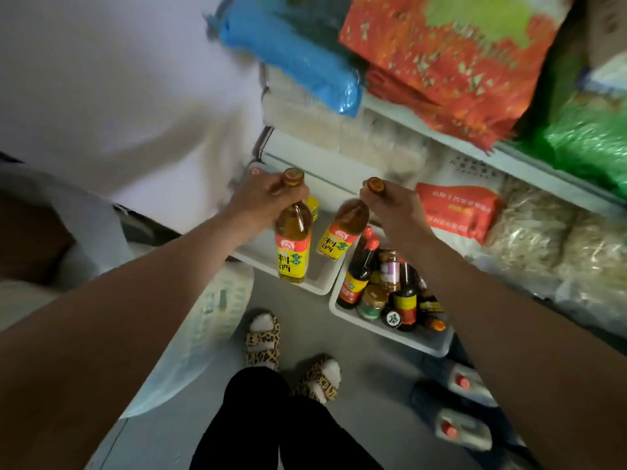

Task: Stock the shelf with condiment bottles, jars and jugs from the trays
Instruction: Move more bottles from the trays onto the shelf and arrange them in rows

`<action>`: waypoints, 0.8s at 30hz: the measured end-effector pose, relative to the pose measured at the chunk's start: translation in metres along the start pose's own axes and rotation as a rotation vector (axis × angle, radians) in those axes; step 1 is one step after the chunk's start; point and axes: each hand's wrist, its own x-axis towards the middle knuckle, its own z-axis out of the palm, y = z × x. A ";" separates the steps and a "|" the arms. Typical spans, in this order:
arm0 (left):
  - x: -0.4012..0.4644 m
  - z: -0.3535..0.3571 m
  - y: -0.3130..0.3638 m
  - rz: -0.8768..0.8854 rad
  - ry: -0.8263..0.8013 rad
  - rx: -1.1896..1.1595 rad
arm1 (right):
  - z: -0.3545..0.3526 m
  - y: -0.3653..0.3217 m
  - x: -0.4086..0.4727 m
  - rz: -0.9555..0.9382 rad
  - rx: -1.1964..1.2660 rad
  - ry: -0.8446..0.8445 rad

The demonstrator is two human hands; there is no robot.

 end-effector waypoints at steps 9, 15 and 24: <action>-0.130 -0.074 0.244 0.363 0.169 0.166 | -0.126 -0.188 -0.128 -0.330 0.124 0.135; -0.201 -0.121 0.372 0.546 0.335 0.178 | -0.191 -0.299 -0.194 -0.638 0.096 0.208; -0.237 -0.171 0.490 0.736 0.383 -0.058 | -0.262 -0.437 -0.231 -0.845 0.207 0.294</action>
